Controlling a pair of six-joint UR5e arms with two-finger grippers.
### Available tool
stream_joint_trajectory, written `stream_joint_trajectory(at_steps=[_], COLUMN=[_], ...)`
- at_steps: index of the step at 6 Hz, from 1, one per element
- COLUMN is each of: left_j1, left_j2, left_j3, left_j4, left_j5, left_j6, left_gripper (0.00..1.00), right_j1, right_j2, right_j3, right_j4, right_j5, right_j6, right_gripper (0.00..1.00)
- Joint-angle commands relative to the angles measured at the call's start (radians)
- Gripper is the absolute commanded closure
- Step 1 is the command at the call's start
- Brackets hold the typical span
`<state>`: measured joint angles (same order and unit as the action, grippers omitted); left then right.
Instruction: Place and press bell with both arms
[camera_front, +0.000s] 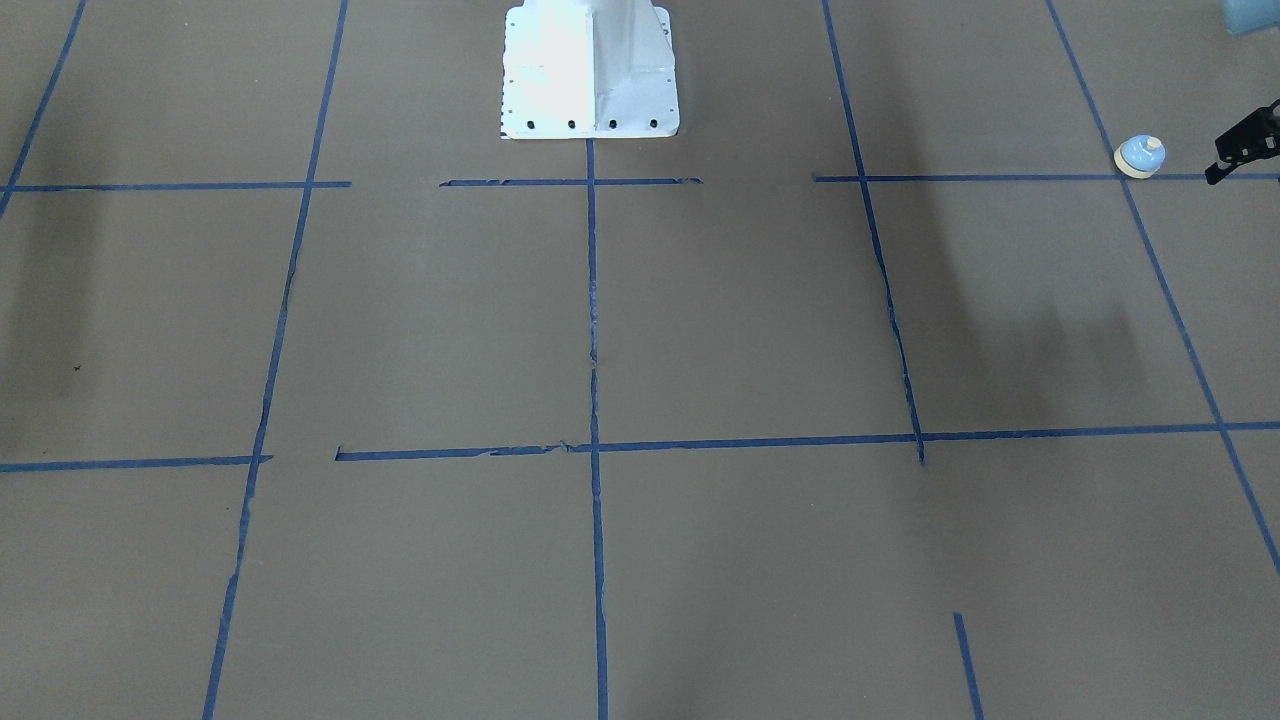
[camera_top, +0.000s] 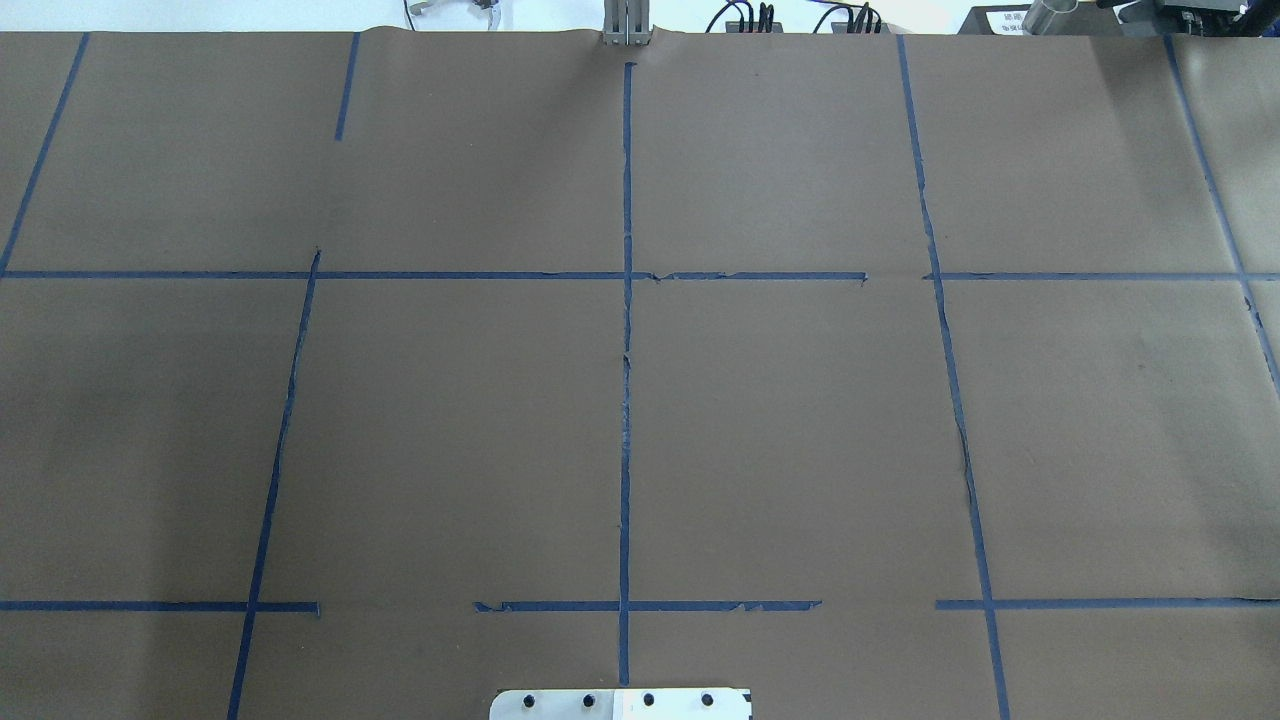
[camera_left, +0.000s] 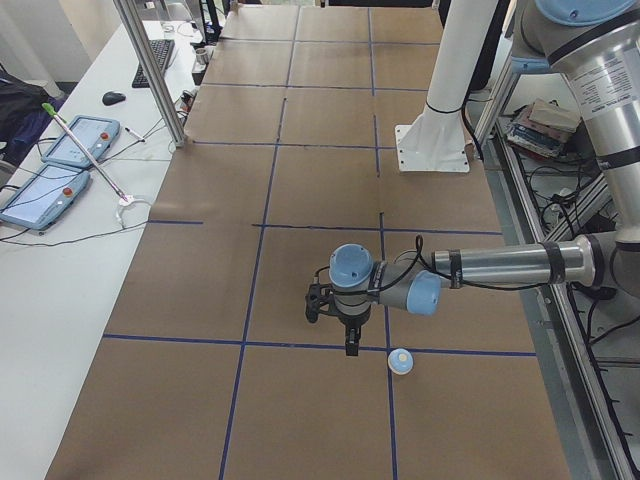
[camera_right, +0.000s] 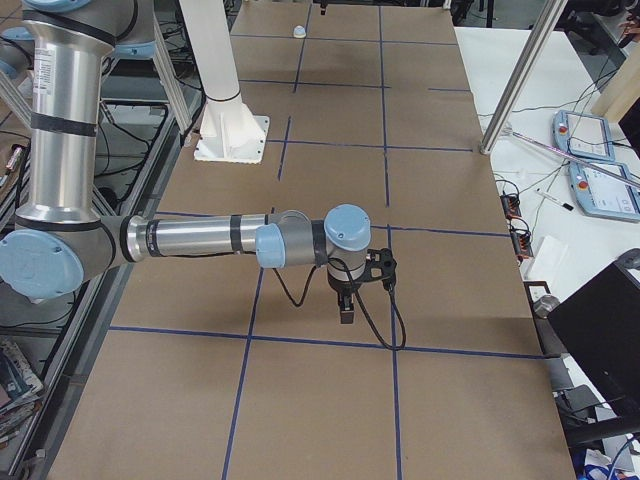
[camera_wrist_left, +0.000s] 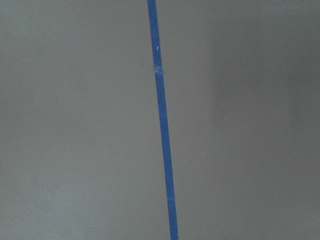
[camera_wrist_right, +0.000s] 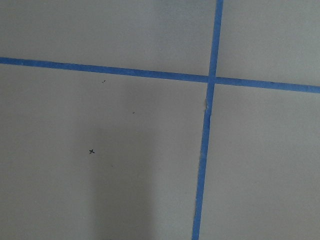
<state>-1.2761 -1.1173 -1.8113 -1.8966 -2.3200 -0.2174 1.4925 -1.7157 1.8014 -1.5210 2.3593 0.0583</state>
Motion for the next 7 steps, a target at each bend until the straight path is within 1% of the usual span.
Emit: stream_joint_trajectory(at_steps=[1, 2, 3, 4, 5, 6, 7], left_j1=[0.099, 0.141, 0.217, 0.301, 0.349, 0.354, 0.360], left_j2=[0.045, 0.045, 0.044, 0.044, 0.044, 0.044, 0.044], left_j3=[0.111, 0.160, 0.161, 0.161, 0.162, 0.167, 0.193], left_j4=[-0.132, -0.195, -0.220, -0.272, -0.297, -0.300, -0.300], left_j5=[0.004, 0.001, -0.002, -0.002, -0.002, -0.002, 0.001], left_j6=[-0.011, -0.023, -0.089, -0.177, -0.222, -0.223, -0.218], left_gripper=[0.00, 0.00, 0.00, 0.00, 0.00, 0.00, 0.00], right_j1=[0.000, 0.000, 0.000, 0.000, 0.000, 0.000, 0.000], right_j2=[-0.002, -0.010, -0.012, -0.015, -0.019, -0.019, -0.019], right_j3=[0.001, 0.001, 0.001, 0.003, 0.004, 0.004, 0.004], right_j4=[-0.001, 0.001, 0.001, 0.001, 0.001, 0.001, 0.001], right_j5=[0.000, 0.000, 0.000, 0.000, 0.000, 0.000, 0.000], right_j6=[0.000, -0.001, -0.002, -0.003, -0.005, -0.005, -0.005], right_gripper=[0.00, 0.00, 0.00, 0.00, 0.00, 0.00, 0.00])
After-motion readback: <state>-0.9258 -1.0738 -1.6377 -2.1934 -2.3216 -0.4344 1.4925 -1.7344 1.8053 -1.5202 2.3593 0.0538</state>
